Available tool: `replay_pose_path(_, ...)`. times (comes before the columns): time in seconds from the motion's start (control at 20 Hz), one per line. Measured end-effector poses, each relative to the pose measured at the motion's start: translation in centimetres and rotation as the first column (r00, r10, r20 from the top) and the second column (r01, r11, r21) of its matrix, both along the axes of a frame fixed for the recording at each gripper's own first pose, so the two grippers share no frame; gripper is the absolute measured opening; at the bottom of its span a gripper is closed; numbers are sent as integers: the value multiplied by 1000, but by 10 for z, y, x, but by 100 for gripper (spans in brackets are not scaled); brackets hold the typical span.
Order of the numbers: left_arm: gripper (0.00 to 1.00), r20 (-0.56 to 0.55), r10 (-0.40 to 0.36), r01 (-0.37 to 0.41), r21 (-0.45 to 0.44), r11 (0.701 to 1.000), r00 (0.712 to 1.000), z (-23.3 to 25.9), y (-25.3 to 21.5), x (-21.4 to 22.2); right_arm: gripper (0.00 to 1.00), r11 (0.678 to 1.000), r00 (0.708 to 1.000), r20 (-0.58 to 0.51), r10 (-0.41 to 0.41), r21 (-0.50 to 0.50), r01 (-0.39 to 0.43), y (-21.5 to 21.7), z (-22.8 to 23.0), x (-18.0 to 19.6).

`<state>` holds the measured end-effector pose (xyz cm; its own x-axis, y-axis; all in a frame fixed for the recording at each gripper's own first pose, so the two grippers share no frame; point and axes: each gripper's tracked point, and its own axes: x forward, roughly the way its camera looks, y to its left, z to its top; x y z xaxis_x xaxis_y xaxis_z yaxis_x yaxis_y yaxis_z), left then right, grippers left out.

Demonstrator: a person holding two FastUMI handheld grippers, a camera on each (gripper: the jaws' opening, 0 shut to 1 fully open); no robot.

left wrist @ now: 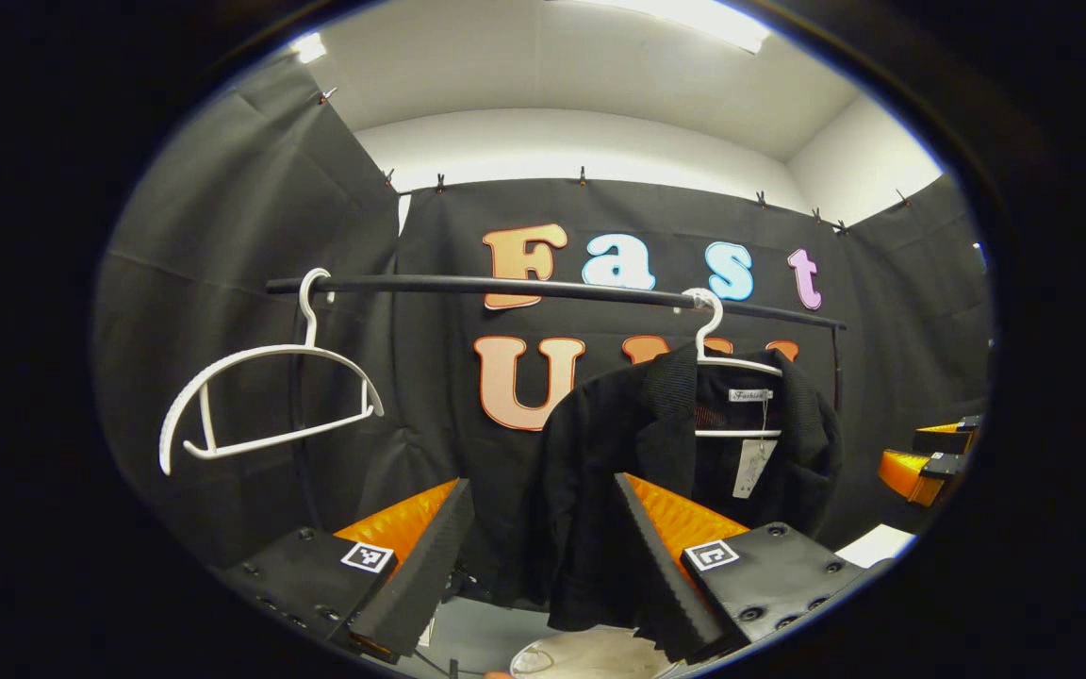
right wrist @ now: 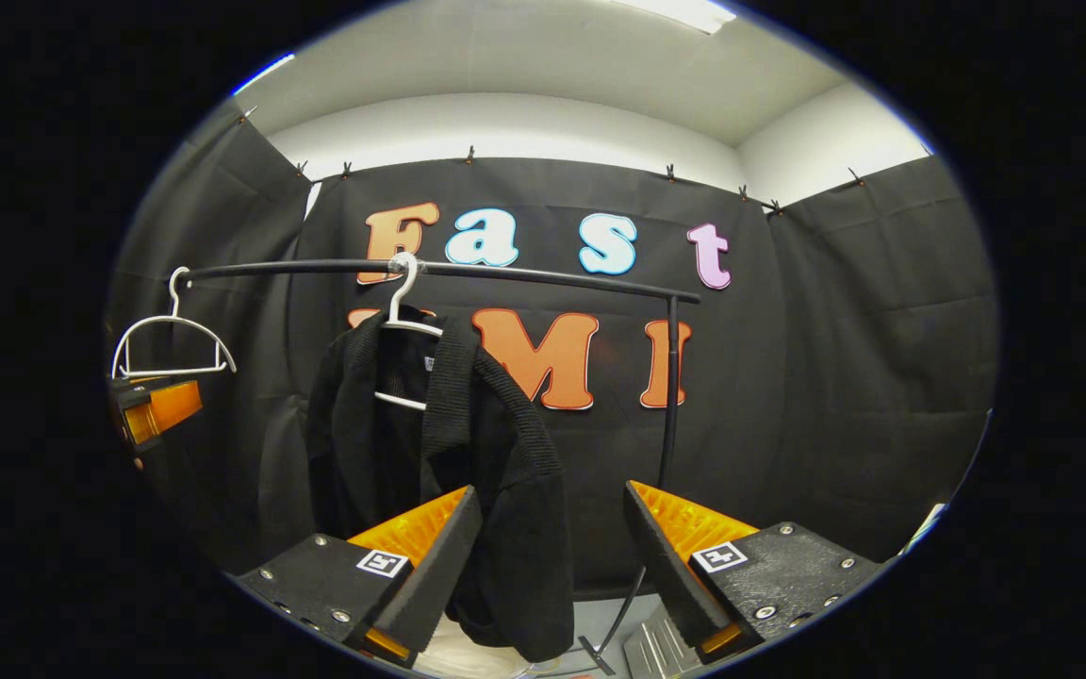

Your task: Grasp the clothes on the hanger with both hands and then place them into the laundry hamper below.

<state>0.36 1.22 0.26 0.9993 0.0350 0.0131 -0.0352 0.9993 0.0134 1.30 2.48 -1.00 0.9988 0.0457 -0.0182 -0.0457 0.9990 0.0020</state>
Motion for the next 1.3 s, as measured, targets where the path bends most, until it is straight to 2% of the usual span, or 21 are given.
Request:
replay_pose_path(0.25, 96, -12, 1, -1, -8, 1000, 1000, -4, 3, 0, 94, 999, 999, -29, 30, 17, -29, 17, -11, -3)
replay_pose_path(0.3, 94, -18, -1, 1, -8, 1000, 1000, -7, 3, 1, 94, 999, 999, -36, 38, 20, -37, 23, -13, -3)
replay_pose_path(0.45, 96, -36, -18, 17, -14, 1000, 999, -15, -3, 7, 94, 998, 997, -46, 63, 23, -62, 39, -16, -2)
replay_pose_path(0.5, 96, -39, -25, 25, -18, 1000, 999, -17, -6, 10, 88, 997, 997, -44, 70, 24, -69, 42, -17, -1)
replay_pose_path(0.55, 96, -41, -34, 33, -23, 999, 999, -19, -9, 13, 88, 997, 996, -43, 78, 23, -77, 46, -17, 0)
replay_pose_path(0.6, 96, -45, -48, 46, -29, 999, 998, -22, -13, 15, 88, 996, 995, -42, 87, 24, -86, 53, -17, 2)
replay_pose_path(0.65, 99, -50, -62, 60, -37, 997, 997, -24, -18, 20, 94, 995, 995, -42, 94, 26, -93, 59, -19, 4)
replay_pose_path(0.7, 96, -57, -79, 76, -43, 996, 995, -28, -23, 24, 94, 995, 994, -44, 102, 28, -100, 64, -20, 8)
replay_pose_path(0.75, 96, -64, -96, 93, -43, 995, 993, -33, -27, 30, 88, 994, 993, -43, 111, 28, -110, 69, -22, 11)
replay_pose_path(0.85, 96, -75, -128, 125, -39, 991, 989, -42, -37, 41, 88, 992, 991, -57, 120, 34, -118, 73, -30, 19)
replay_pose_path(0.9, 96, -87, -144, 142, -35, 989, 986, -51, -42, 47, 94, 992, 991, -64, 121, 35, -119, 74, -34, 24)
replay_pose_path(1.05, 96, -120, -189, 188, -19, 982, 975, -71, -59, 70, 94, 993, 988, -98, 116, 27, -114, 77, -49, 39)
replay_pose_path(1.1, 94, -123, -204, 203, -19, 979, 971, -77, -66, 77, 94, 993, 988, -109, 112, 31, -110, 77, -54, 43)
replay_pose_path(1.25, 94, -138, -255, 253, -39, 967, 957, -94, -82, 99, 94, 994, 985, -144, 97, 58, -89, 78, -69, 59)
replay_pose_path(1.3, 96, -137, -273, 270, -40, 962, 952, -98, -88, 108, 94, 994, 984, -156, 91, 68, -81, 78, -73, 64)
